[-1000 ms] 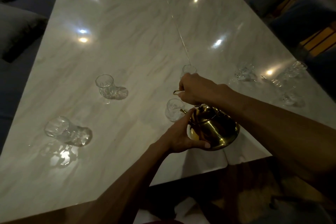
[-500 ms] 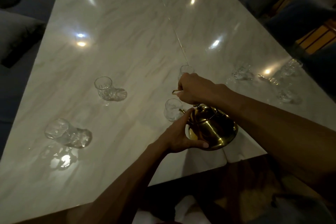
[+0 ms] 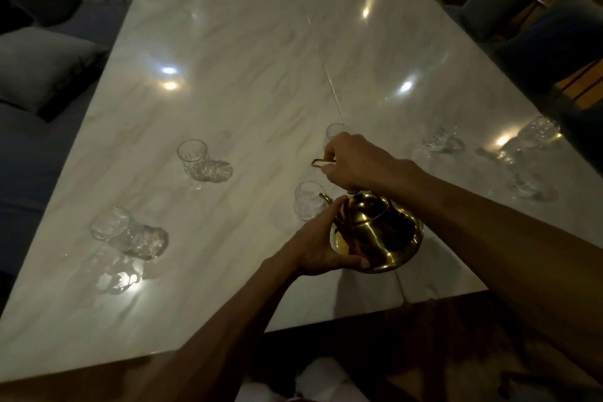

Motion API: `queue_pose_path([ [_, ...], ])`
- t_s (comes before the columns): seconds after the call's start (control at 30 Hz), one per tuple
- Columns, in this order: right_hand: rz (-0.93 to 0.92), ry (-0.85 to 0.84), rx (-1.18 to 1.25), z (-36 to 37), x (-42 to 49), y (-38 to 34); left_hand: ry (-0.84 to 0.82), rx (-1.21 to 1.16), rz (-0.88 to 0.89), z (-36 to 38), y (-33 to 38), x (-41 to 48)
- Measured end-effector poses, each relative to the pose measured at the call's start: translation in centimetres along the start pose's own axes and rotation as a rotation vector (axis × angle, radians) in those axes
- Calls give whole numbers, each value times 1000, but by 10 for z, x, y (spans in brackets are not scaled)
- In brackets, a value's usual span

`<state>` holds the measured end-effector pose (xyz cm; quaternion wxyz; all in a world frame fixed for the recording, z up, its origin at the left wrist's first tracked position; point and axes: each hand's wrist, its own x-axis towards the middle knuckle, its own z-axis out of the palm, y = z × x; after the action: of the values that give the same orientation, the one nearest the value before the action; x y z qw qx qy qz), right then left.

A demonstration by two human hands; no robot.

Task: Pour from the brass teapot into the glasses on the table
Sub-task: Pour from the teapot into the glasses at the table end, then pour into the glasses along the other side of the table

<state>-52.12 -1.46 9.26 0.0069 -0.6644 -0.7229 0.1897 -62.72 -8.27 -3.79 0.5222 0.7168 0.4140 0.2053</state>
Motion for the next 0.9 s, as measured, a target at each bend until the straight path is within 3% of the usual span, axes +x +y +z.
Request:
queue_pose_path([
  [0.43,-98,113,216,-19,-34,18,99,195,26,-2,28,-7],
  [0.9,-290,119,191,-41,-12,-65,310,211,37,-76,24,-38],
])
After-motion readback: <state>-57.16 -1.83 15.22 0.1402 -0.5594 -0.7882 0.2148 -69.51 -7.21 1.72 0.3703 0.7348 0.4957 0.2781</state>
